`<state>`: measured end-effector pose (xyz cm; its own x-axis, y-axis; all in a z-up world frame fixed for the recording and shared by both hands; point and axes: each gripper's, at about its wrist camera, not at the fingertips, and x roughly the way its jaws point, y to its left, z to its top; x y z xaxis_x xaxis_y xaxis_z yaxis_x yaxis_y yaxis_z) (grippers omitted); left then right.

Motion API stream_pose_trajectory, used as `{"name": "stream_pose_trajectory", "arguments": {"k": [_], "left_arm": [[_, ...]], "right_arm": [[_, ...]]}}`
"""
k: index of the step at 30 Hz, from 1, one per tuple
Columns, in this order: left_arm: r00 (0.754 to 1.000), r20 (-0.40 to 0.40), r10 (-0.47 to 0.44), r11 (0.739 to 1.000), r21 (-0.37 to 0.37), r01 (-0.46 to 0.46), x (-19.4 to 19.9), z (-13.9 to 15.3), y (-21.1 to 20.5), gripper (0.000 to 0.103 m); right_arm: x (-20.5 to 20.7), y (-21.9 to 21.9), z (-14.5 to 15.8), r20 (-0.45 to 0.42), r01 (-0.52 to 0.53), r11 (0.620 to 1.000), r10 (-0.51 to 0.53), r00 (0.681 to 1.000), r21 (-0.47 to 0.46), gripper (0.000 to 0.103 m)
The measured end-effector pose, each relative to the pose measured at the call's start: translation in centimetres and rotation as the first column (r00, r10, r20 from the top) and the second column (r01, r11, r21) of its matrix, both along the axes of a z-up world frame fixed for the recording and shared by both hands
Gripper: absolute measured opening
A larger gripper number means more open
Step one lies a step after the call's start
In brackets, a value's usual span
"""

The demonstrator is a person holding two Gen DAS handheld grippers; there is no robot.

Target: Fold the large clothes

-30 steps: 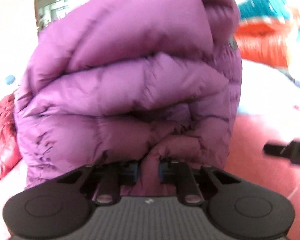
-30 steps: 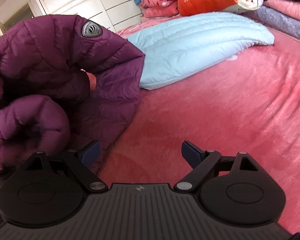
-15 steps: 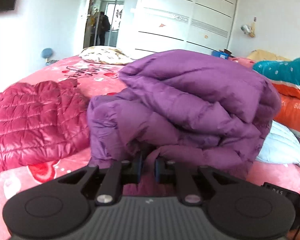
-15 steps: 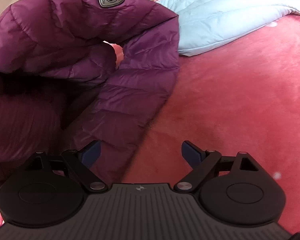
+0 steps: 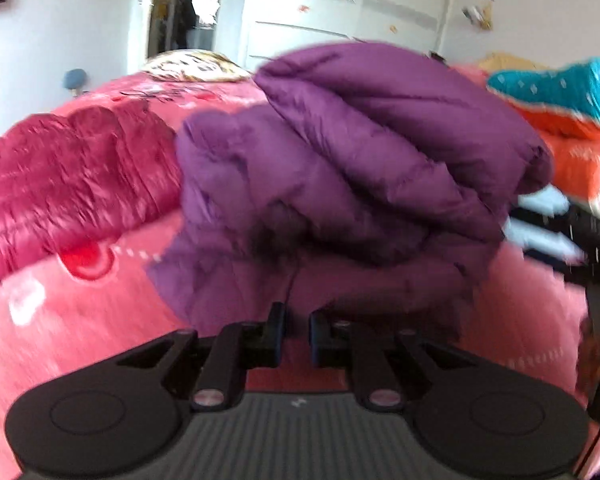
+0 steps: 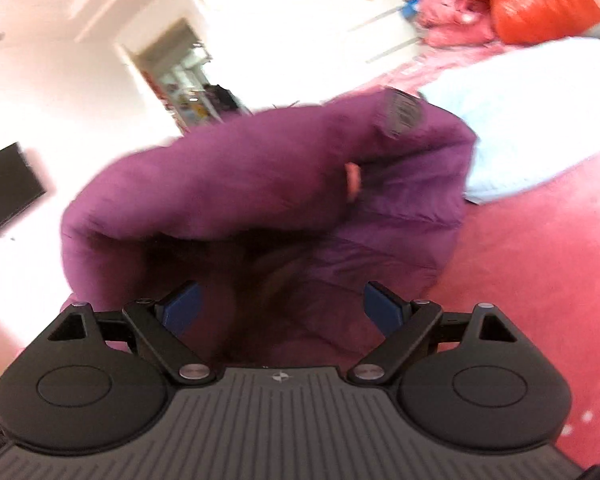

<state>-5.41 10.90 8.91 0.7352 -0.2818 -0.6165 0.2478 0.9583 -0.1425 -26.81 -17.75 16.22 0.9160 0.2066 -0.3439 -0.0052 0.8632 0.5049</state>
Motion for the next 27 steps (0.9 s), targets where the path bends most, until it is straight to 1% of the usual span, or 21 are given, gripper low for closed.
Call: {"name": "stream_pose_trajectory", "arguments": {"k": [4,6,7,10,12,13,15,16,17,18,21,23,25,26,27], "left_arm": [[0.999,0.018,-0.044,0.999,0.026,0.043,-1.2,-1.0,-0.8,0.011],[0.997,0.053,-0.065,0.996,0.065,0.061,-1.8,-1.1,-1.3,0.012],[0.994,0.074,-0.077,0.994,0.088,0.071,-2.1,-1.2,-1.5,0.012],[0.983,0.128,-0.133,0.981,0.16,0.112,-3.4,-1.2,-2.5,0.022],[0.973,0.155,-0.173,0.97,0.197,0.142,-4.1,-1.2,-2.8,0.033],[0.967,0.17,-0.192,0.965,0.213,0.154,-4.3,-1.2,-2.9,0.036],[0.954,0.199,-0.226,0.955,0.237,0.176,-4.7,-1.0,-3.3,0.046],[0.946,0.212,-0.244,0.95,0.25,0.189,-4.9,-1.0,-3.6,0.049],[0.938,0.222,-0.266,0.943,0.263,0.205,-5.1,-1.0,-4.0,0.055],[0.93,0.228,-0.288,0.935,0.278,0.221,-5.0,-1.2,-4.3,0.061],[0.895,0.246,-0.372,0.896,0.347,0.278,-4.6,-2.0,-6.0,0.07],[0.877,0.254,-0.409,0.864,0.417,0.283,-4.0,-3.0,-7.3,0.071],[0.858,0.257,-0.444,0.826,0.489,0.281,-3.2,-3.8,-8.6,0.071],[0.852,0.254,-0.458,0.811,0.513,0.283,-2.9,-4.1,-9.0,0.071],[0.848,0.242,-0.471,0.795,0.534,0.288,-2.3,-4.5,-9.4,0.069]], "right_arm": [[-0.2,0.4,0.3,0.024,-0.047,0.999,0.047,0.999,0.001,0.103],[-0.1,0.5,0.3,0.023,-0.064,0.998,0.064,0.998,0.01,0.103],[0.0,0.4,0.3,0.023,-0.079,0.996,0.079,0.997,0.031,0.103],[0.6,-0.1,0.1,0.021,-0.099,0.99,0.098,0.995,0.095,0.103],[0.3,-0.2,0.1,0.031,-0.116,0.987,0.114,0.993,0.114,0.103],[-0.1,0.0,0.3,0.038,-0.129,0.984,0.125,0.991,0.12,0.103],[-0.4,0.1,0.7,0.062,-0.169,0.975,0.162,0.985,0.141,0.103],[-0.7,0.3,0.8,0.08,-0.189,0.971,0.179,0.981,0.148,0.103],[-0.8,0.5,1.0,0.094,-0.202,0.968,0.189,0.977,0.15,0.103],[-0.7,0.7,1.2,0.103,-0.21,0.966,0.196,0.975,0.15,0.103],[0.7,0.8,1.4,0.103,-0.219,0.958,0.203,0.974,0.184,0.103],[2.9,0.4,0.8,0.083,-0.204,0.951,0.189,0.978,0.231,0.103],[4.0,0.4,0.6,0.072,-0.182,0.941,0.169,0.983,0.284,0.103],[4.6,0.3,0.5,0.072,-0.175,0.935,0.161,0.984,0.308,0.103],[5.4,0.2,0.3,0.071,-0.163,0.929,0.148,0.986,0.333,0.103]]}}
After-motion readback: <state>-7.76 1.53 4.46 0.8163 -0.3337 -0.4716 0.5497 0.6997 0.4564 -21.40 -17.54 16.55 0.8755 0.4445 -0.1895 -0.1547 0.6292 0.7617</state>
